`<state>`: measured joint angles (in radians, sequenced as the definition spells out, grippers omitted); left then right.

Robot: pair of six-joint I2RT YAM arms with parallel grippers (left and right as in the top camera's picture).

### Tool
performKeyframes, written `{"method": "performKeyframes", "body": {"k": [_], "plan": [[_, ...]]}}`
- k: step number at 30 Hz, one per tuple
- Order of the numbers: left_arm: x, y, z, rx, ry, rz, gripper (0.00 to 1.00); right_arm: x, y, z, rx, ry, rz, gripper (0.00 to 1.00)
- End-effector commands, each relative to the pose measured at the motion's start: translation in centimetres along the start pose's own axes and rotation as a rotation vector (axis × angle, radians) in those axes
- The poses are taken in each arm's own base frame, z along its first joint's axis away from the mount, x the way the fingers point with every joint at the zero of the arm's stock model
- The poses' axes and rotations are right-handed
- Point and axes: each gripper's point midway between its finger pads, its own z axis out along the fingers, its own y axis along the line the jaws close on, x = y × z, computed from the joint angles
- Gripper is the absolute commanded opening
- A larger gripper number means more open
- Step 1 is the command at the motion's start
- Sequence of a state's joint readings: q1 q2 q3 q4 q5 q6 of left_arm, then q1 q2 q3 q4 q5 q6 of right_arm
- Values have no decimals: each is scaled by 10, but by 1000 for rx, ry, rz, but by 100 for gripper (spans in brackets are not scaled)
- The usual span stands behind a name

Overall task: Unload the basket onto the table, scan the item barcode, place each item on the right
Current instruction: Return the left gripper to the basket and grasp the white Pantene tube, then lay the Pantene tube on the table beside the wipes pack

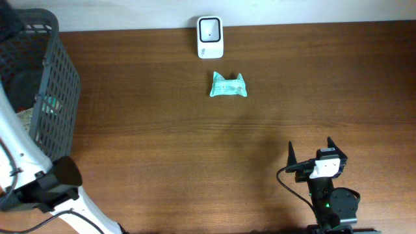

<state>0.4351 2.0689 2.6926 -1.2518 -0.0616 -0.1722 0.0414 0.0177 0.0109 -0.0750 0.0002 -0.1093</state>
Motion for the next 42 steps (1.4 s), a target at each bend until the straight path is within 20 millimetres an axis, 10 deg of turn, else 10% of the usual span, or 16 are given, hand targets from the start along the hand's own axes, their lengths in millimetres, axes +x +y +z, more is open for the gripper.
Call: {"method": "performKeyframes", "body": {"k": [1, 5, 21, 32, 38, 42], "plan": [[13, 50, 23, -129, 56, -137, 100, 2, 1, 0, -2, 4, -5, 99], [63, 100, 48, -368, 248, -64, 96, 2, 1, 0, -2, 4, -5, 99], [226, 132, 128, -257, 882, -60, 100, 2, 1, 0, -2, 4, -5, 99], [310, 165, 144, -387, 1099, -37, 100, 2, 1, 0, -2, 4, -5, 99], [325, 169, 154, -375, 1104, -29, 84, 2, 1, 0, -2, 4, -5, 99], [329, 170, 154, -369, 1117, -15, 40, 2, 1, 0, -2, 4, -6, 99]]}}
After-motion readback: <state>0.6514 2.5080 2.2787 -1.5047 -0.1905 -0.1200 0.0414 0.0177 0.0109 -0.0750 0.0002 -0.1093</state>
